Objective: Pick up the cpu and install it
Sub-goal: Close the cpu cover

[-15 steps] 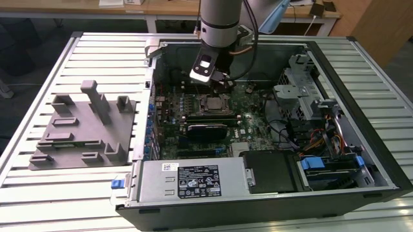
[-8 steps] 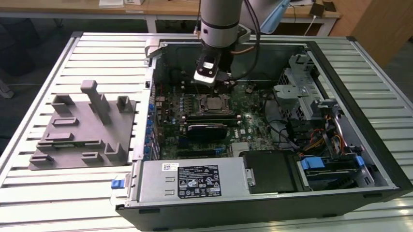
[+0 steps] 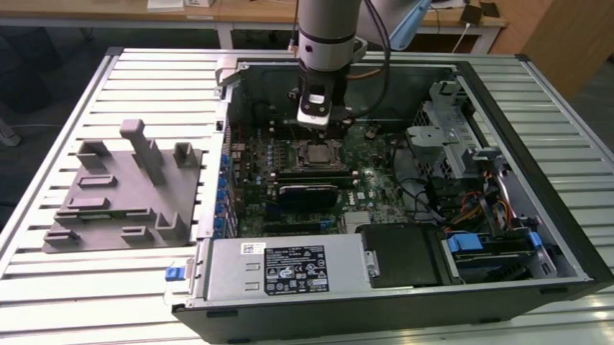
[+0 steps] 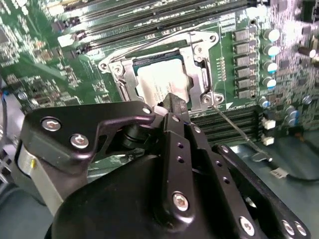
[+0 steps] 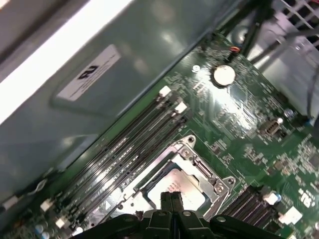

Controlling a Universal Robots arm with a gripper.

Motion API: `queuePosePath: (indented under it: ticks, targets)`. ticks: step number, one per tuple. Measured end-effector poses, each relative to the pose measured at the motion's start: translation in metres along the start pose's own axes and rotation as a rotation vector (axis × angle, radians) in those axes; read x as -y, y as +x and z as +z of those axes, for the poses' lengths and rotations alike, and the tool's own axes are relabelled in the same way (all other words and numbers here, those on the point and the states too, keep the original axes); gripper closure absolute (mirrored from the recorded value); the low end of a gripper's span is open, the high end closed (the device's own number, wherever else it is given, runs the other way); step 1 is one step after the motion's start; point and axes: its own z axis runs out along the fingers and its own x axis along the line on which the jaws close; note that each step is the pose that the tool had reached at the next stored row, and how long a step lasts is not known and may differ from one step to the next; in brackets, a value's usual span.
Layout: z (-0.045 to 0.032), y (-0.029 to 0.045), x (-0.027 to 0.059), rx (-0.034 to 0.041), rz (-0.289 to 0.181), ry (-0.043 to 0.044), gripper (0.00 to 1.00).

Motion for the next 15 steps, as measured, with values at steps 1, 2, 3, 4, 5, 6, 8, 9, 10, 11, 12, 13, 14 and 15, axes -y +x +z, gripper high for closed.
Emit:
queuePosePath:
  ticks: [1,2,3,4,5,6,8,9,10,11,12,13,14,15]
  targets:
    - [0.0001,0.0,0.0,-0.0007,-0.019,0.0002,0.89]
    - [0.0002,0.0,0.0,-0.0015,-0.037,0.0003,0.89]
    - [0.0003,0.0,0.0,-0.0021,-0.055,0.0005,0.89]
    - [0.0004,0.0,0.0,-0.0028,-0.073,0.0007,0.89]
    - [0.0005,0.0,0.0,-0.0035,-0.091,0.0009,0.89]
    - [0.0006,0.0,0.0,-0.0041,-0.109,0.0012,0.89]
    - [0.0008,0.0,0.0,-0.0053,-0.146,0.0018,0.89]
    - [0.0009,0.0,0.0,-0.0058,-0.164,0.0021,0.89]
    - [0.001,0.0,0.0,-0.0063,-0.182,0.0026,0.89]
    - [0.0011,0.0,0.0,-0.0068,-0.2,0.0031,0.89]
    - [0.0012,0.0,0.0,-0.0072,-0.219,0.0037,0.89]
    - [0.0013,0.0,0.0,-0.0076,-0.237,0.0041,0.89]
    - [0.0014,0.0,0.0,-0.008,-0.255,0.0046,0.89]
    - [0.0015,0.0,0.0,-0.0084,-0.273,0.0052,0.89]
